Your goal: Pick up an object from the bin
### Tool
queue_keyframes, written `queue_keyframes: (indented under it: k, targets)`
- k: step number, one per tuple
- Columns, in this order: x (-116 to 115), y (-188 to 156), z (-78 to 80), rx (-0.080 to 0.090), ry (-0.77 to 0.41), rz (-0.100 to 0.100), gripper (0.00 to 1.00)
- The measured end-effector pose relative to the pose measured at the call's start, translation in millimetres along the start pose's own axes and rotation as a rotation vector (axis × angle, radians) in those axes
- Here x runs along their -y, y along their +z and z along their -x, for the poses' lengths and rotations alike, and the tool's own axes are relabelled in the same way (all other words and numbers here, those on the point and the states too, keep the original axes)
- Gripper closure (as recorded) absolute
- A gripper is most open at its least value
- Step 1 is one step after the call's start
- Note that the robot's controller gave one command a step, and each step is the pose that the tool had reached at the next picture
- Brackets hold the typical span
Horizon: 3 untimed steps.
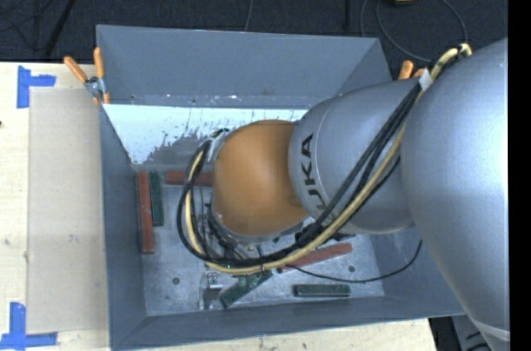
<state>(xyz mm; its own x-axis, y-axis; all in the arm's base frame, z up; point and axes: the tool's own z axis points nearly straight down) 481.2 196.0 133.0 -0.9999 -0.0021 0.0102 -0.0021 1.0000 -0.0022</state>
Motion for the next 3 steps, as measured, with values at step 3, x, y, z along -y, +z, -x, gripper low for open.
queue_keyframes:
  k: [3]
  targets:
    - [56.4,60.6,6.6,0.017,-0.069,0.008,0.0]
